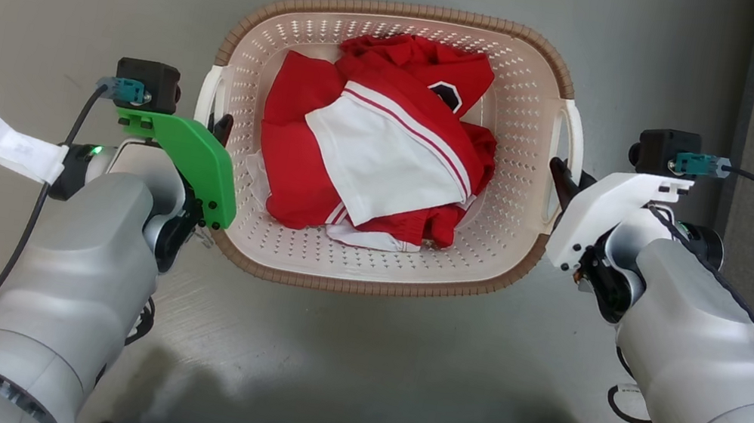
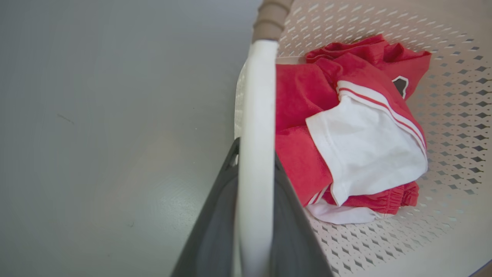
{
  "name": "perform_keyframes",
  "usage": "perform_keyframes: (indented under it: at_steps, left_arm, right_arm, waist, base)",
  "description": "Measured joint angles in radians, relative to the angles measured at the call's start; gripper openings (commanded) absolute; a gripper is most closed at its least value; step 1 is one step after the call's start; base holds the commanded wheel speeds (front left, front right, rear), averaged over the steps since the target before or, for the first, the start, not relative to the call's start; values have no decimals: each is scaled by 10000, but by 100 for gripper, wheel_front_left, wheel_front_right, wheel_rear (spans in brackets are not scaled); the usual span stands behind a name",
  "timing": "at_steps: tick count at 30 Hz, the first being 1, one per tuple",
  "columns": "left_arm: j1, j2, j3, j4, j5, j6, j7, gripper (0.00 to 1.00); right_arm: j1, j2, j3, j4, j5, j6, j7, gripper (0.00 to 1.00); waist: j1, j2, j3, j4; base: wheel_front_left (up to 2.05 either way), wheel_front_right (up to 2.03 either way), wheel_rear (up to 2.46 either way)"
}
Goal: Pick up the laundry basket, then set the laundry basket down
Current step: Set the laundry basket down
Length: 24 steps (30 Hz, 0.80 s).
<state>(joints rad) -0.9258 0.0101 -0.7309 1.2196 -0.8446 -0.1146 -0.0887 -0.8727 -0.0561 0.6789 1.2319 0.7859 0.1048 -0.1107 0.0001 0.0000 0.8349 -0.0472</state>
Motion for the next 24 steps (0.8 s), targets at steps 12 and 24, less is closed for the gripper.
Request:
perform_keyframes:
  at_steps: [12, 24]
  left_arm:
    - [-74, 8, -104, 33, 0, -81, -4, 0]
    - [-235, -4, -140, 31, 15, -88, -90, 0]
  right_arm:
    - [-25, -46, 23, 27, -2, 98, -36, 0]
    - [-217, -65, 35, 77, -2, 100, -40, 0]
  waist:
    - [-1, -1, 142, 31]
    - [-1, 0, 200, 52]
  base:
    - [0, 0, 0]
    - [0, 0, 0]
